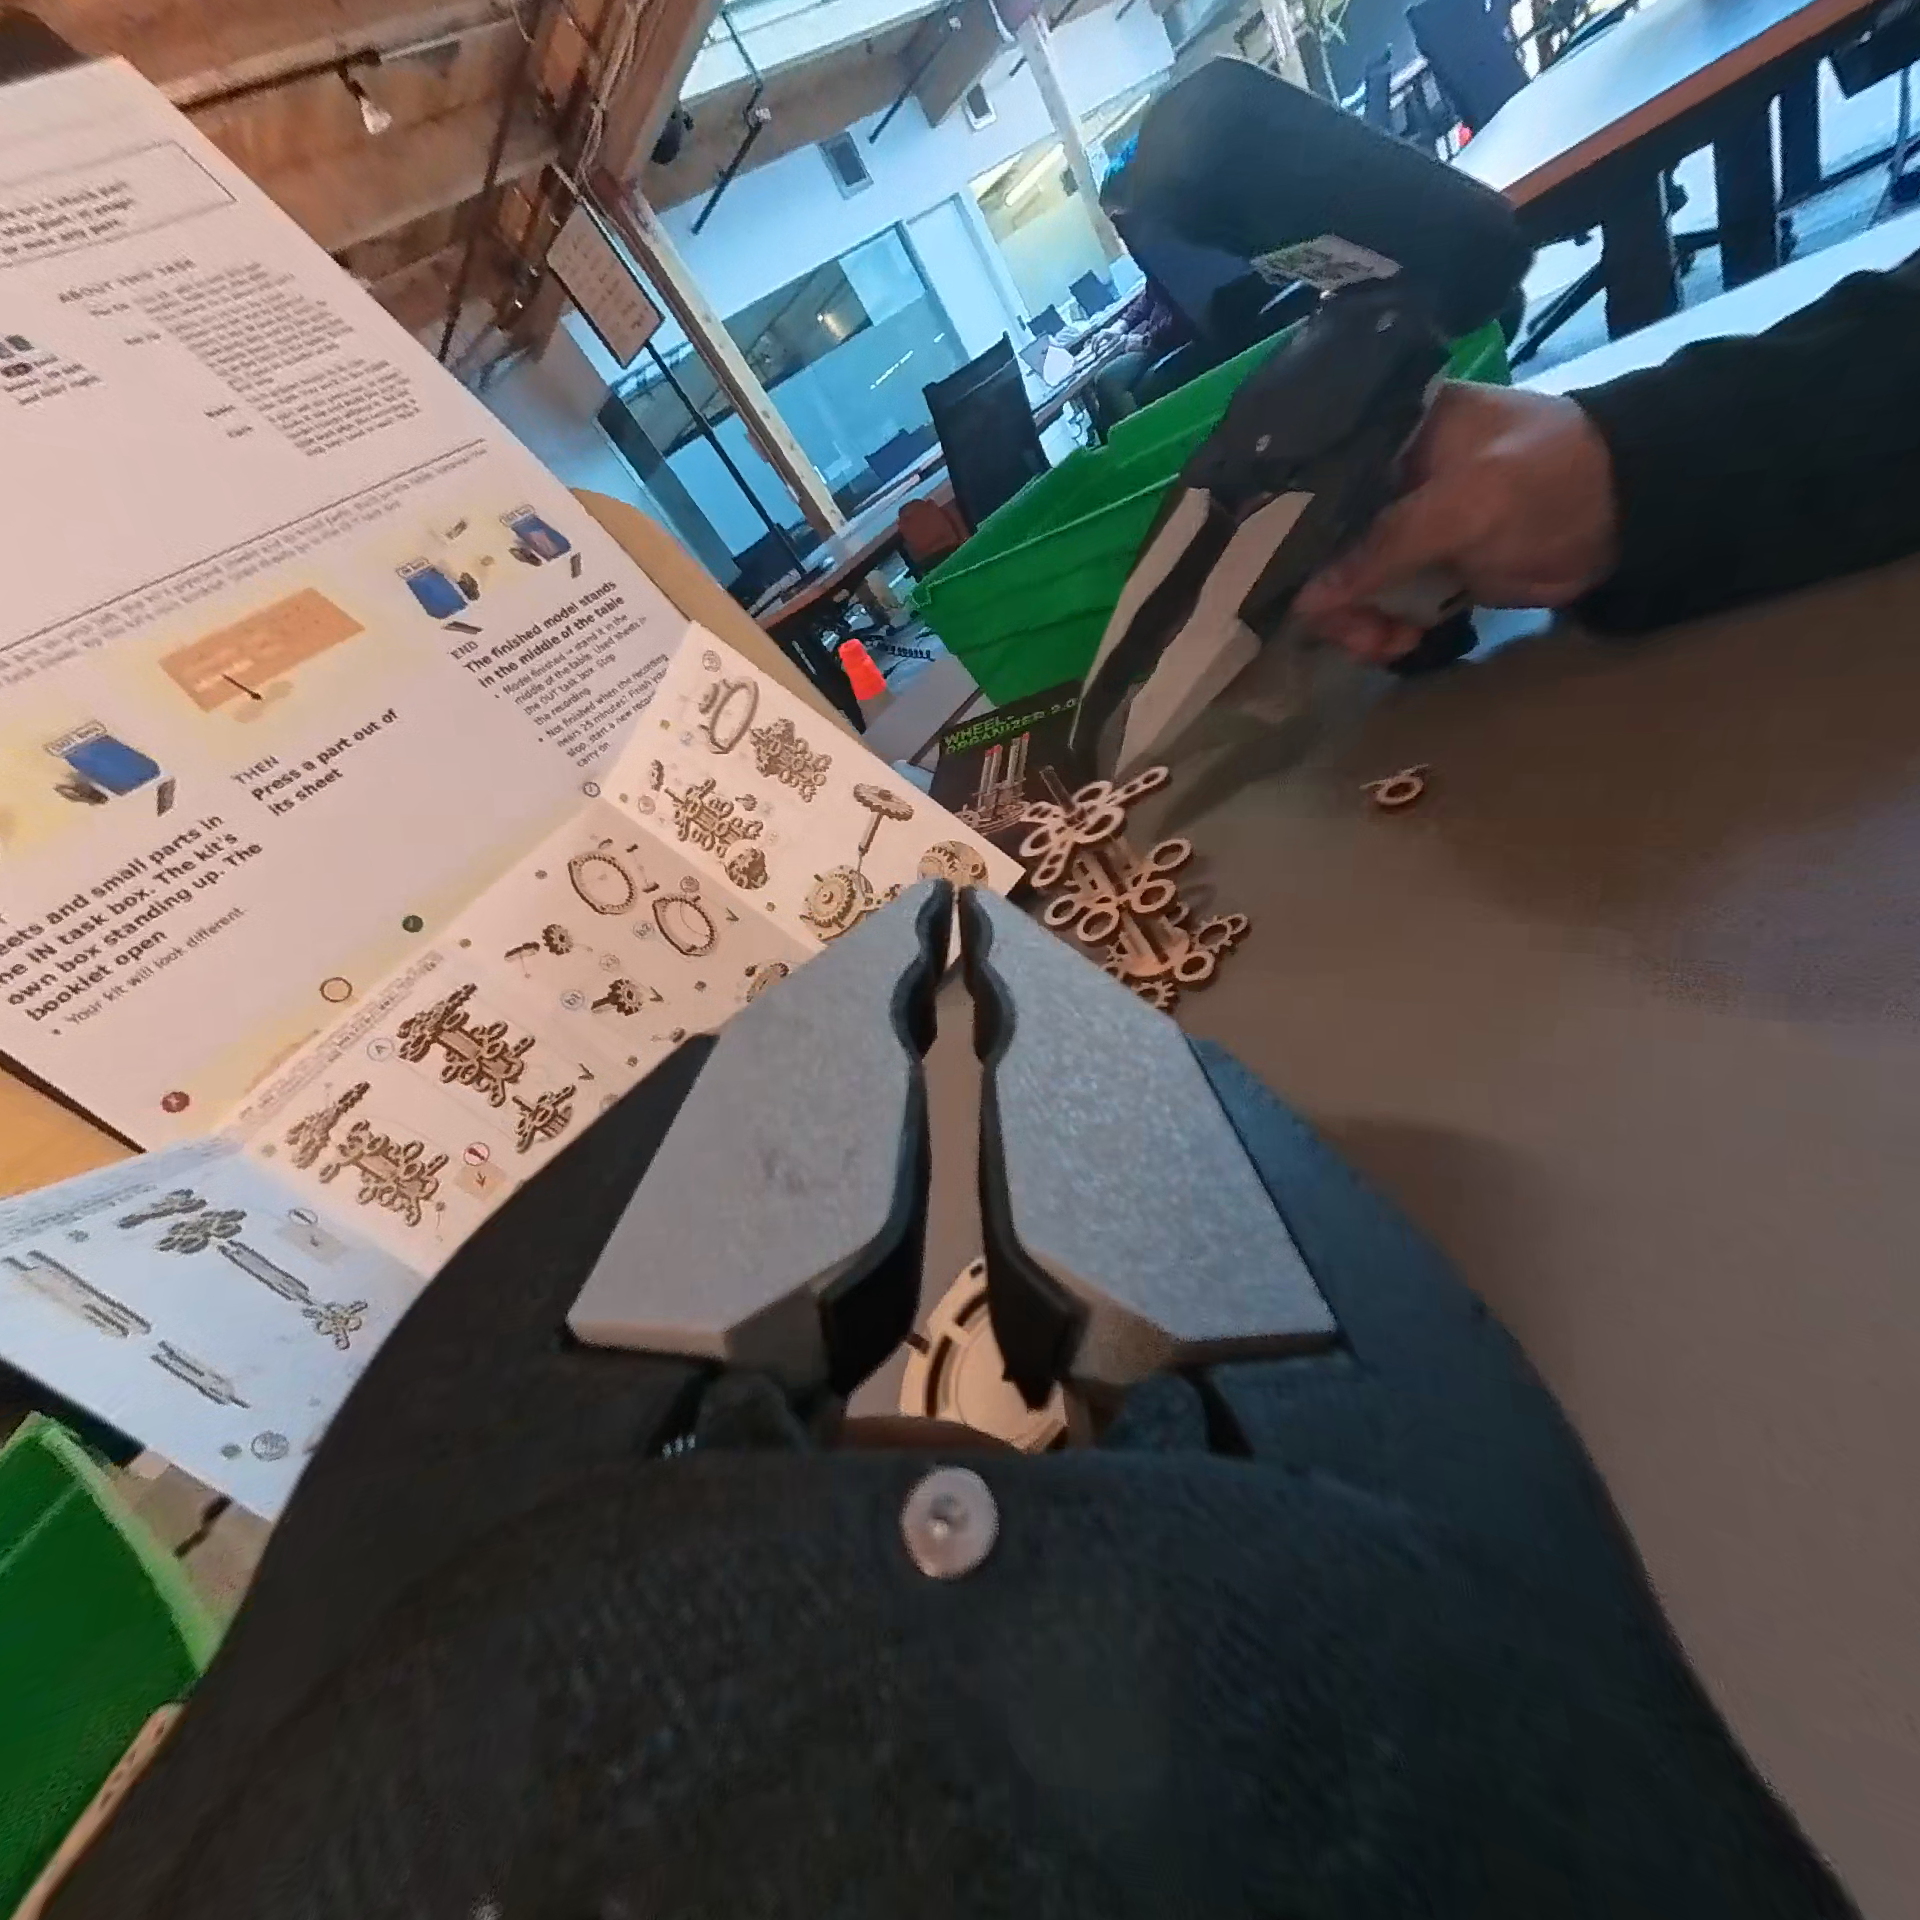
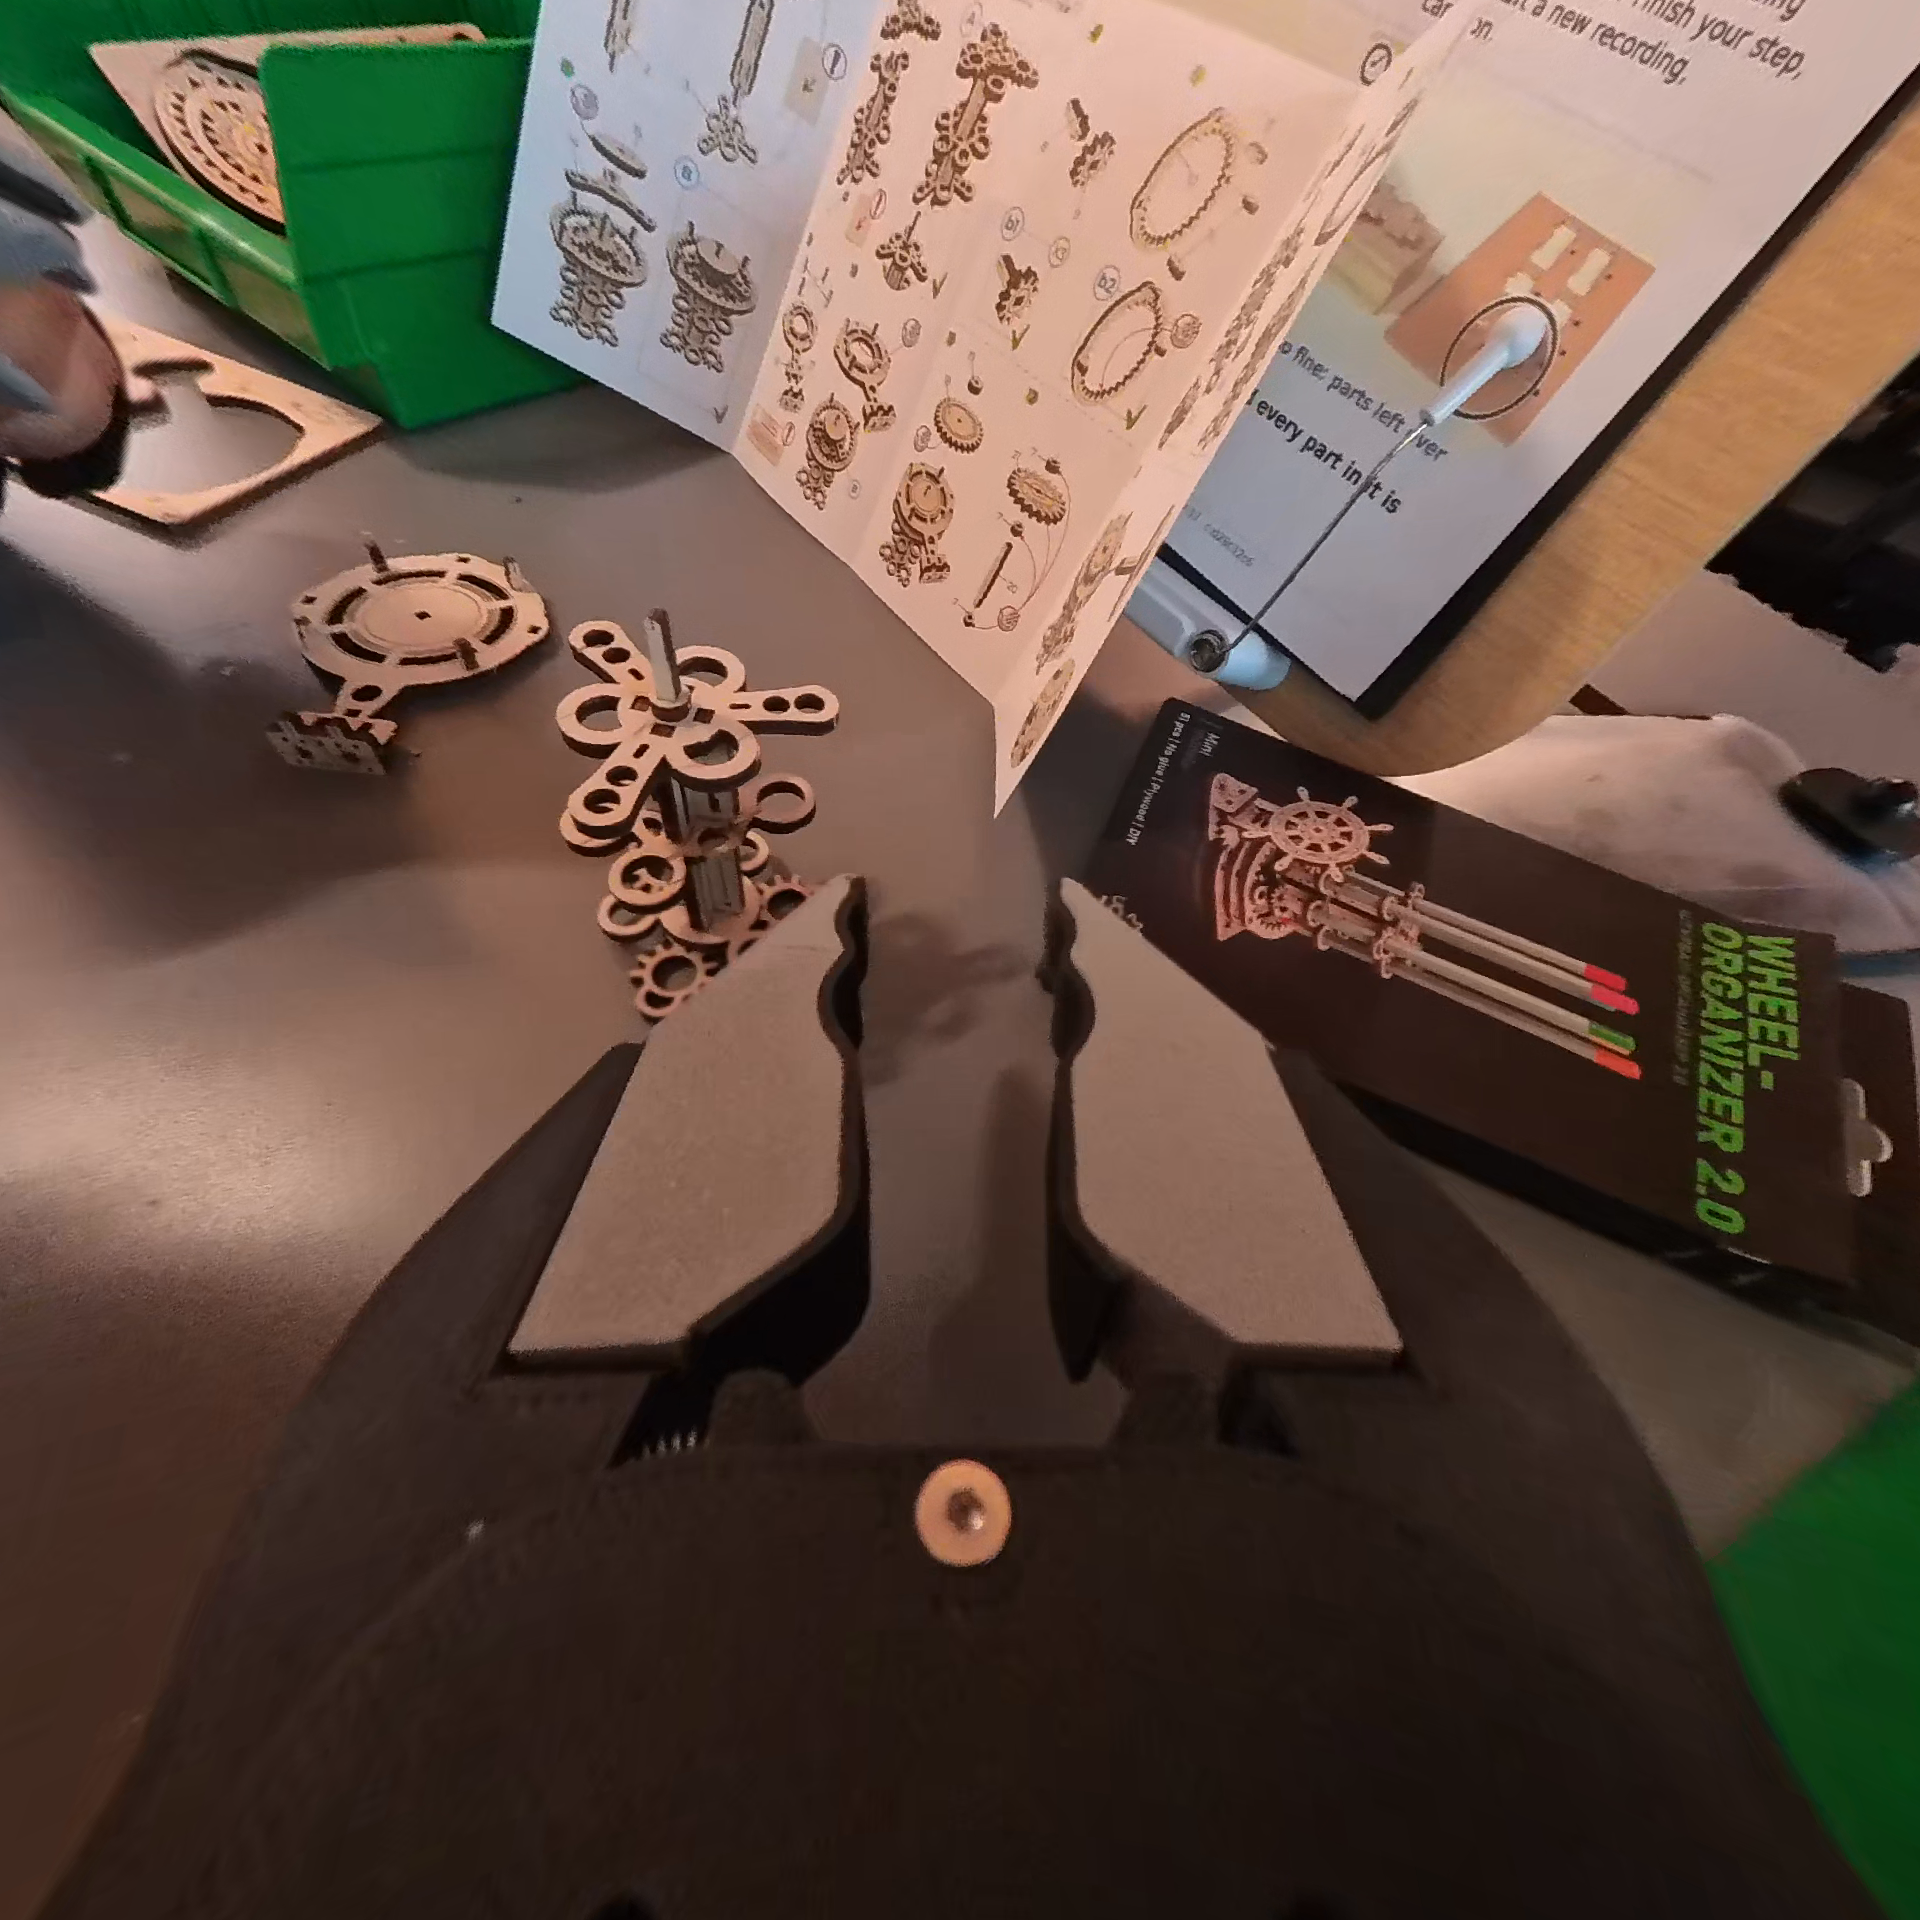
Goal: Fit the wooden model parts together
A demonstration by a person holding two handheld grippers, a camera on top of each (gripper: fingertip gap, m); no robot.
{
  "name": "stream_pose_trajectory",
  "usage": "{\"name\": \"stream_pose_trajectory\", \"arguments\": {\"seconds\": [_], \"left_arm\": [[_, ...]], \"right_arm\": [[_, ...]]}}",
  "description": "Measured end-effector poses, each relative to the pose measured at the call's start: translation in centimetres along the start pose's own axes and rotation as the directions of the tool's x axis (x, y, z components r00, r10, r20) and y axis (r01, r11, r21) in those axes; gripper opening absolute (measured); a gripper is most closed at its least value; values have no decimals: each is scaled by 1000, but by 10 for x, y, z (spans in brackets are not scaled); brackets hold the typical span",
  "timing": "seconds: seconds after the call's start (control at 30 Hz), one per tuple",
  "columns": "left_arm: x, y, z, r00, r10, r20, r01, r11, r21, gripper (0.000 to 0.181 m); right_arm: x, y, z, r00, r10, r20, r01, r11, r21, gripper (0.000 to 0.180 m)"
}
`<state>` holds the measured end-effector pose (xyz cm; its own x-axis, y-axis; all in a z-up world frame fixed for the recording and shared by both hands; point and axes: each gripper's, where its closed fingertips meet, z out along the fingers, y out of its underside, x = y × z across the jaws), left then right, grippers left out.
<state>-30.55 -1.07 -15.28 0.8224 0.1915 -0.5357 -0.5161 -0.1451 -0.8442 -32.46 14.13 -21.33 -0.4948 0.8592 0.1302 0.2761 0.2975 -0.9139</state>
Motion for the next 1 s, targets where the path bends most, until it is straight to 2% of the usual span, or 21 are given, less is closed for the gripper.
{"name": "stream_pose_trajectory", "arguments": {"seconds": [0.13, 0.33, 0.67, 1.0], "left_arm": [[0, 0, -1, 1000, -9, -3, 9, 1000, 10, 0], [2, 6, 2, 999, -39, -24, 39, 999, -15, 0], [12, -4, 3, 996, 88, -22, -87, 996, 21, 0], [1, 10, 5, 994, 102, 34, -101, 995, -17, 0]], "right_arm": [[-10, -1, -1, 999, 4, 34, -4, 1000, 5, 32], [-11, 2, -3, 999, -32, 5, 32, 999, -14, 31], [9, -1, -13, 995, -1, -99, 1, 1000, 6, 33], [11, 10, -8, 988, -52, -146, 44, 997, -60, 36]]}}
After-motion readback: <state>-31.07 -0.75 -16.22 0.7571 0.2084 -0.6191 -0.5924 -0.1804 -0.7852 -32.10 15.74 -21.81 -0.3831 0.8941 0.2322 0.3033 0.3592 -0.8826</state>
